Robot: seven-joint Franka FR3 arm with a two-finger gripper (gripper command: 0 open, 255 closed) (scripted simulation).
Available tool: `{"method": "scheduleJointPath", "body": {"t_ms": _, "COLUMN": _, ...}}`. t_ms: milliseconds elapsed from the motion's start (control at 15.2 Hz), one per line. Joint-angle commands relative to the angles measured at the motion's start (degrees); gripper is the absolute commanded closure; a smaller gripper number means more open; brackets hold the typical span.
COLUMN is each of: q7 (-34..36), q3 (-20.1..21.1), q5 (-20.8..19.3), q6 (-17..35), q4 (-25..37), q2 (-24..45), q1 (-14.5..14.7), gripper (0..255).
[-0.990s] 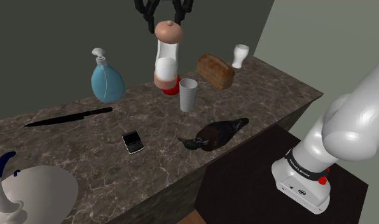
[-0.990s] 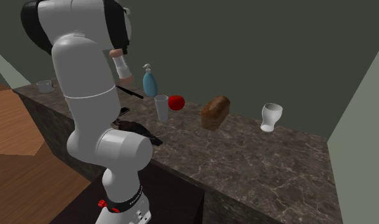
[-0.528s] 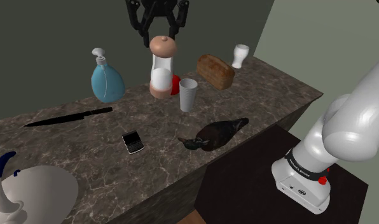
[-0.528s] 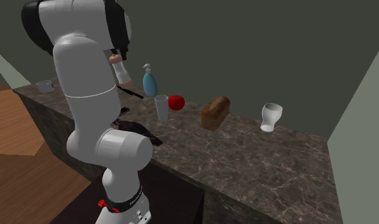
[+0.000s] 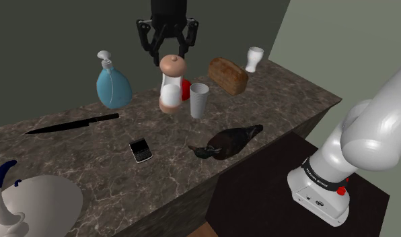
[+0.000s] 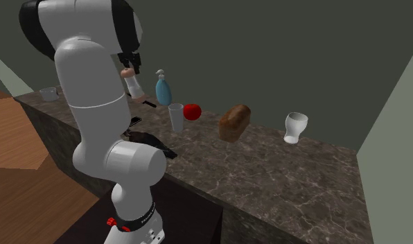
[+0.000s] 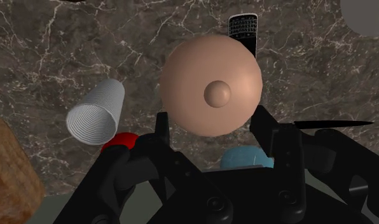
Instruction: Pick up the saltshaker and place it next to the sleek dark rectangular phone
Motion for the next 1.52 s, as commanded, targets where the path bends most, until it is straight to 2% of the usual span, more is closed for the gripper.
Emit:
{"method": "scheduleJointPath", "body": {"t_ms": 0, "q7": 0.0, "q3": 0.0, "q5": 0.2, "q6": 1.8, "q4": -2.0, "q2": -0.3, "q1": 0.0, "gripper": 255}}
{"method": "scheduleJointPath", "body": {"t_ms": 1452, "q7": 1.3, "q3": 0.2, "q5": -1.0, "q6": 18.4, "q4": -17.1, "q2": 1.5, "q1": 0.1, "gripper": 255}}
